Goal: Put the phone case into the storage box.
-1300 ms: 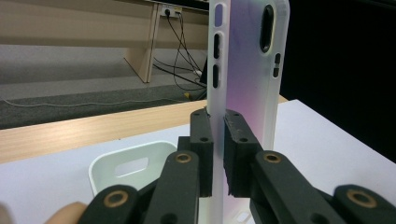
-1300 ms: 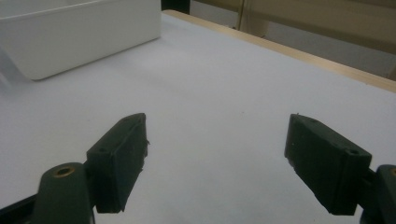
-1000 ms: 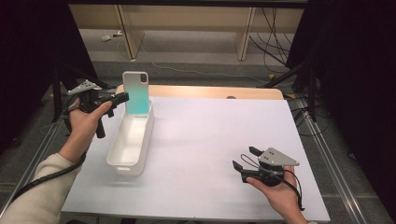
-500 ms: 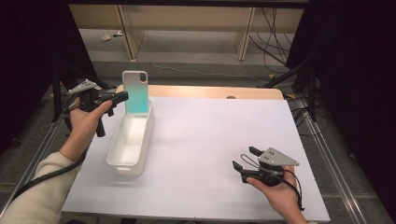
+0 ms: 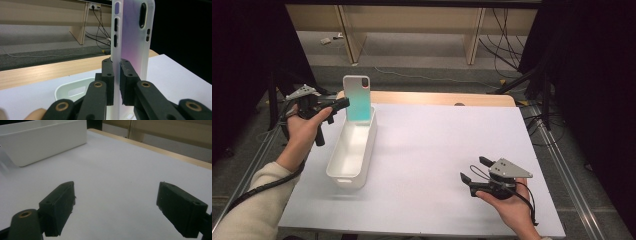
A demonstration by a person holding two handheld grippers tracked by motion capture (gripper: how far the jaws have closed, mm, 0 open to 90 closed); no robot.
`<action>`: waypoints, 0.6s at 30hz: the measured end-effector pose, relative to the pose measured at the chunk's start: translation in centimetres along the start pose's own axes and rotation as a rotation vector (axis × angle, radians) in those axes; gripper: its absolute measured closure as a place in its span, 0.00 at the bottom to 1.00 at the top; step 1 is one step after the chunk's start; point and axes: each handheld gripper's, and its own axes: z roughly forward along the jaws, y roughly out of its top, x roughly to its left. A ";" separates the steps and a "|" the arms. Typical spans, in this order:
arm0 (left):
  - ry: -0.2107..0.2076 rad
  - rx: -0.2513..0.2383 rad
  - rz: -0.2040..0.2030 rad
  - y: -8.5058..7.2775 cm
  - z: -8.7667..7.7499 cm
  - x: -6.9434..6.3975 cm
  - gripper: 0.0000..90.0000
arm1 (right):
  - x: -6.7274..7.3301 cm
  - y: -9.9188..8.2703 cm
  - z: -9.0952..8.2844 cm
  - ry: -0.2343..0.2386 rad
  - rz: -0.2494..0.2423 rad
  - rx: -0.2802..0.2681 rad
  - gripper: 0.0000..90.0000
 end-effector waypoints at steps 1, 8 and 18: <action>0.000 0.000 0.002 0.0 0.0 0.0 0.92 | 0.0 0.0 0.0 0.001 -0.001 -0.004 0.18; 0.003 0.004 0.006 0.1 0.2 0.1 0.92 | 0.0 0.0 0.0 -0.001 -0.001 -0.005 0.18; 0.006 0.007 0.012 0.1 0.7 0.5 0.92 | 0.1 0.0 0.0 0.001 0.019 -0.004 0.18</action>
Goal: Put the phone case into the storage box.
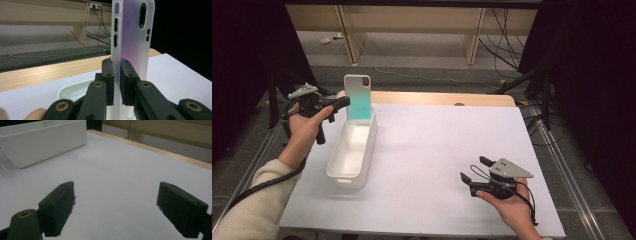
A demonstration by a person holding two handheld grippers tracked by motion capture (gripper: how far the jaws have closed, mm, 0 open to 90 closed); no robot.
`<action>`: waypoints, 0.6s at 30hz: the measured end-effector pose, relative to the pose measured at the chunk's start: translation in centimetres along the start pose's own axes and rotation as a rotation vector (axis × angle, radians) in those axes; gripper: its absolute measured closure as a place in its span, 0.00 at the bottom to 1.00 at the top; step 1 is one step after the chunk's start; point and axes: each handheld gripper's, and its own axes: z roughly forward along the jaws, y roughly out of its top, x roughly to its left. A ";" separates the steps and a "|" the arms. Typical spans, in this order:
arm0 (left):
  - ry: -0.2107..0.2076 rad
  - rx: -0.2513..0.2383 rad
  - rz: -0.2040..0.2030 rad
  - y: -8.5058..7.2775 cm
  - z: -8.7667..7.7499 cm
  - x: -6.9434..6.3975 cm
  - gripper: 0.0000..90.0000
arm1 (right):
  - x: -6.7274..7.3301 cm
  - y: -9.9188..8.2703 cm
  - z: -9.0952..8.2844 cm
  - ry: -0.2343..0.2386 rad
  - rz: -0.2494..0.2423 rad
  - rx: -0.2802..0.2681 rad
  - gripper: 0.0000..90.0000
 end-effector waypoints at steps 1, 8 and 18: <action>0.001 0.000 -0.001 0.0 0.0 0.0 0.92 | 0.0 0.0 0.0 0.001 0.002 0.000 0.18; 0.006 0.002 -0.001 0.1 0.4 0.3 0.92 | 0.0 0.0 0.0 0.003 0.001 0.001 0.18; 0.014 0.008 -0.009 0.1 0.9 0.7 0.92 | -0.1 0.0 0.0 -0.001 -0.015 -0.004 0.18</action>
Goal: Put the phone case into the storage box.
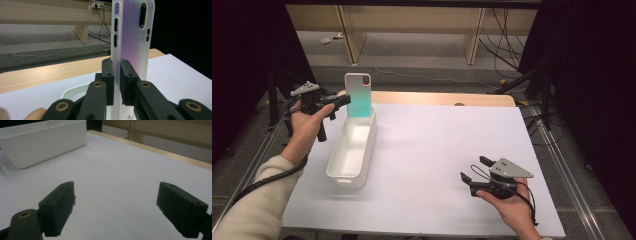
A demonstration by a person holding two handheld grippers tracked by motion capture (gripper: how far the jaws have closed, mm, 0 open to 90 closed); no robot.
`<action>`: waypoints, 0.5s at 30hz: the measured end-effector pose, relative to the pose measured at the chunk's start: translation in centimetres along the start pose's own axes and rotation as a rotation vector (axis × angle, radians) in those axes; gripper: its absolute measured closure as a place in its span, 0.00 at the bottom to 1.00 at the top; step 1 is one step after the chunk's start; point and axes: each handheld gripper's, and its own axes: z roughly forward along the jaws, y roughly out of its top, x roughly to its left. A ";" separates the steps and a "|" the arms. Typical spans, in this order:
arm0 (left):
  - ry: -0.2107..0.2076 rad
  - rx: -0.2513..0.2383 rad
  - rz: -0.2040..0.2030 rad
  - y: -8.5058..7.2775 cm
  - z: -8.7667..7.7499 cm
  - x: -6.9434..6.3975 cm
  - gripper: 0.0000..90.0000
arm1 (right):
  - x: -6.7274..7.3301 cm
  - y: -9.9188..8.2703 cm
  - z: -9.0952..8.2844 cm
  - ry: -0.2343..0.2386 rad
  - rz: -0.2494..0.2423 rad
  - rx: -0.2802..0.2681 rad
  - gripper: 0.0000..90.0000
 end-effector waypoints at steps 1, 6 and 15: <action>0.001 0.002 0.002 0.0 0.1 0.1 0.92 | 0.0 0.0 0.1 -0.004 0.002 -0.012 0.18; 0.008 0.005 -0.002 -0.1 0.3 0.3 0.92 | 0.0 0.0 0.0 0.000 0.000 -0.001 0.18; 0.012 0.005 -0.009 -0.2 0.6 0.7 0.92 | 0.1 -0.1 0.2 0.008 0.013 0.003 0.18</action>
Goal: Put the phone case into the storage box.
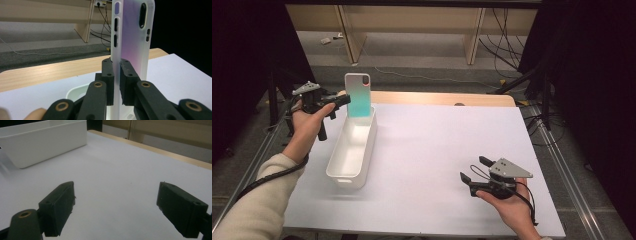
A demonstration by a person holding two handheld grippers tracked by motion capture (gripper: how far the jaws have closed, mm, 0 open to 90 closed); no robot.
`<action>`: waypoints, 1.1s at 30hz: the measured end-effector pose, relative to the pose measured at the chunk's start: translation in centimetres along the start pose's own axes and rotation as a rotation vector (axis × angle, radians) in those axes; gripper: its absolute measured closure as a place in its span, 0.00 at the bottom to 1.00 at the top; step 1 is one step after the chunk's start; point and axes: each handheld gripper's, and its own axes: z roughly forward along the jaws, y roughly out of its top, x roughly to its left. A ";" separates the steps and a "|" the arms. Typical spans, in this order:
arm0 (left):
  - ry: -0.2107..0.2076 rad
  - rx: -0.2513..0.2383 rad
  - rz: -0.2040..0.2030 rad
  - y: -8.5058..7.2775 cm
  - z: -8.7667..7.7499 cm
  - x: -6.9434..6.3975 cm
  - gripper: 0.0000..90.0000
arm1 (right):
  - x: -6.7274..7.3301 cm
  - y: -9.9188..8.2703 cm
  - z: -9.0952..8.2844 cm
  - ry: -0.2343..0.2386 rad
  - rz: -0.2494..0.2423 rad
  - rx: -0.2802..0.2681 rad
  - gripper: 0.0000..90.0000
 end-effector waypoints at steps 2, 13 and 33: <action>-0.001 0.003 0.006 0.0 0.1 0.1 0.92 | 0.0 0.0 0.1 0.010 0.003 -0.012 0.18; 0.001 0.010 0.005 0.0 0.6 0.1 0.92 | 0.0 0.0 0.1 0.012 0.005 -0.012 0.18; 0.014 0.022 -0.001 -0.3 1.2 0.9 0.92 | -0.1 0.0 0.0 -0.001 -0.009 -0.007 0.18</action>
